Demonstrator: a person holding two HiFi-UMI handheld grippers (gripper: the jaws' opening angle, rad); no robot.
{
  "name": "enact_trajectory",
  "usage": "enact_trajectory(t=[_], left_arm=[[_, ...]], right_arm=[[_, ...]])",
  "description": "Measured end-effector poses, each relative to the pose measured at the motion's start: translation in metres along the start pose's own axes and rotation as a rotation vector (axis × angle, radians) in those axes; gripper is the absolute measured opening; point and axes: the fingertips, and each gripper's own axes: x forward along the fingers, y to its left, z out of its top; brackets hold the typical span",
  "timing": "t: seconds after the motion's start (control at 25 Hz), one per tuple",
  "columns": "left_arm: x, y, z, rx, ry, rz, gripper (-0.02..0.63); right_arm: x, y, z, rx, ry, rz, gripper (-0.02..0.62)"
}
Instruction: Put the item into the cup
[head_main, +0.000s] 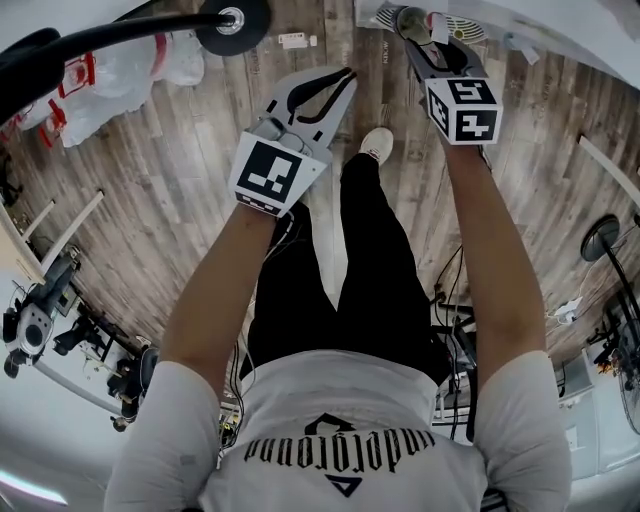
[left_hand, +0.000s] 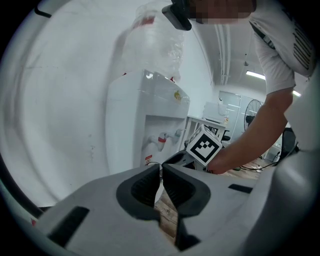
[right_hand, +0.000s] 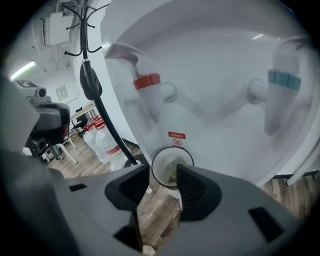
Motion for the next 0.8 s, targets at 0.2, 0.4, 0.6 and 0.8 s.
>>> enact_trajectory(t=[0.2,0.4,0.6,0.8], left_arm=[[-0.015,-0.008,0.02,0.026,-0.019,-0.02,0.026],[-0.049,-0.037,0.055,0.089,-0.041,-0.082,0.026],[-0.1,-0.063,0.09,0.106,-0.073,-0.117,0.025],[-0.169,-0.092,0.131,0.134,-0.105,-0.143,0.013]], right_arm=[[-0.029,0.009,0.01,0.014,-0.028,-0.02,0.176],[-0.081,0.037,0.021,0.056,-0.074,-0.034,0.175],[-0.15,0.086,0.04,0.059,-0.134,-0.032,0.152],[-0.234,0.151,0.07,0.035,-0.207,-0.045,0.132]])
